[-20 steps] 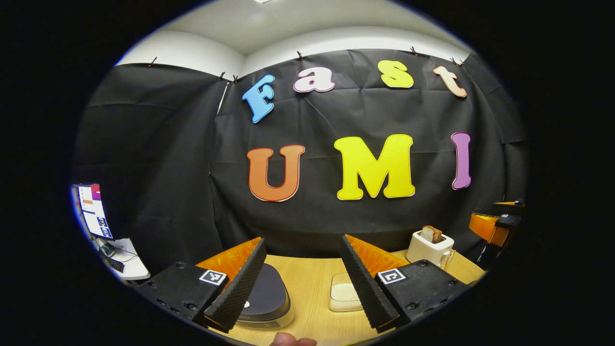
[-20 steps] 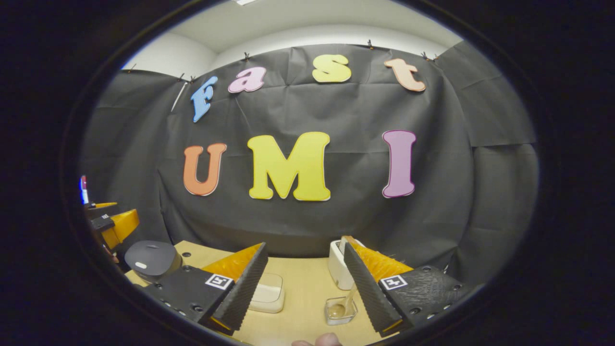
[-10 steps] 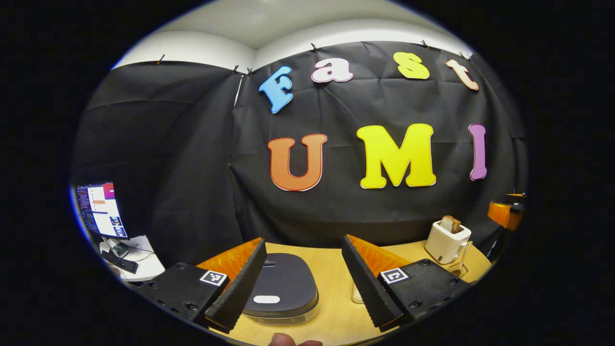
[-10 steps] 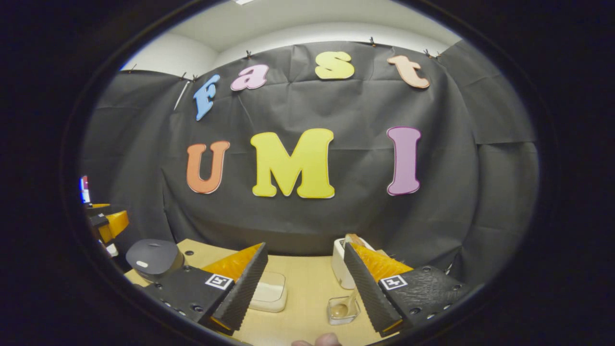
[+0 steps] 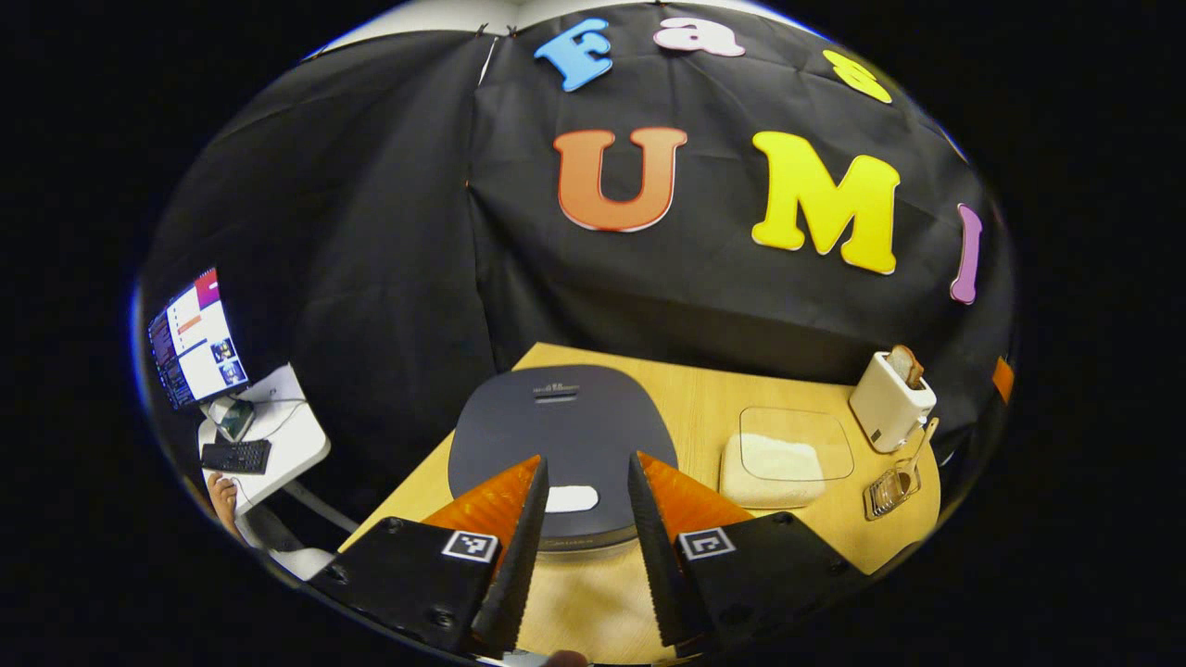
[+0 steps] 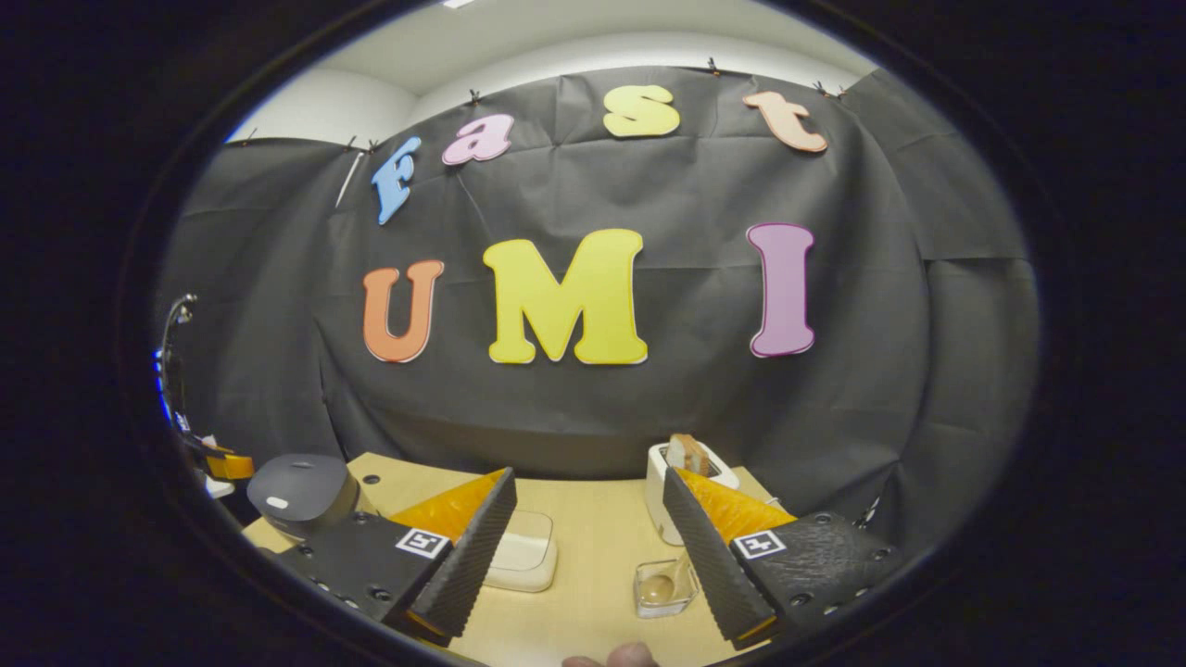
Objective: Close the left gripper, press the button to open the rice cooker; take a wooden spoon from the chopstick holder with the right hand, scoop a spoonful of rice and pour it into the rice cooker, then put the wooden spoon back into the chopstick holder.
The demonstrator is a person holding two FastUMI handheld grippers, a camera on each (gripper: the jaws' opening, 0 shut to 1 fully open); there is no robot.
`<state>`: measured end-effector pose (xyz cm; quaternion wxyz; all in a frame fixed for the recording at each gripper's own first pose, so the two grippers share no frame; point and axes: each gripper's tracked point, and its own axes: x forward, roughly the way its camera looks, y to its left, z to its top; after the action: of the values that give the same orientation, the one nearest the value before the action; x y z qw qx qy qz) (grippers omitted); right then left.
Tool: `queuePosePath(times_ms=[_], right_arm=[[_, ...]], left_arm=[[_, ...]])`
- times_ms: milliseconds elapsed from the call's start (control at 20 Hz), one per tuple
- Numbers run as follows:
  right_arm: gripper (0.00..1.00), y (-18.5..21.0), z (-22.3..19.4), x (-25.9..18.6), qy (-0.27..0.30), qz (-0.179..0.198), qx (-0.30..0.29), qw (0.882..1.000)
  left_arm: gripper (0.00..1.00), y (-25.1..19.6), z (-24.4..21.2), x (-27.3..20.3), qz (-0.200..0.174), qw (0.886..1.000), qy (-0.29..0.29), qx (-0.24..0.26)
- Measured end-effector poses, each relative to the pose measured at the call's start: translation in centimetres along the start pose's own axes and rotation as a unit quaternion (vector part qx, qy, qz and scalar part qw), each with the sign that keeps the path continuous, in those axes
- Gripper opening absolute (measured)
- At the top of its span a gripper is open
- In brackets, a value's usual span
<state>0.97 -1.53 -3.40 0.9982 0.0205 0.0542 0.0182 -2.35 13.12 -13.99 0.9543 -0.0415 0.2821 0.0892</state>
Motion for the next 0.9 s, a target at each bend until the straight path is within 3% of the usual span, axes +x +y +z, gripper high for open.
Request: queuePosePath(times_ms=[100,200,400,700,900], right_arm=[[0.95,-0.5,-0.3,-0.1,0.002,-0.005,0.000,1.000],[0.97,-1.2,-0.7,0.0,0.009,-0.010,0.003,1.000],[0.95,-2.4,-1.0,0.1,0.014,-0.021,0.002,1.000],[0.97,-3.9,-2.2,0.6,0.029,-0.040,0.003,0.999],[0.94,-3.5,-3.1,1.1,0.042,-0.038,0.007,0.998]], left_arm=[[0.50,0.5,-0.9,1.0,-0.002,1.000,0.024,-0.005],[0.28,0.8,-1.9,2.0,-0.009,0.999,0.048,-0.005],[0.07,1.2,-3.4,3.4,-0.014,0.996,0.087,-0.014],[0.00,0.8,-4.5,4.6,-0.026,0.993,0.112,-0.012],[0.03,0.9,-5.3,5.7,-0.025,0.993,0.112,-0.019]])
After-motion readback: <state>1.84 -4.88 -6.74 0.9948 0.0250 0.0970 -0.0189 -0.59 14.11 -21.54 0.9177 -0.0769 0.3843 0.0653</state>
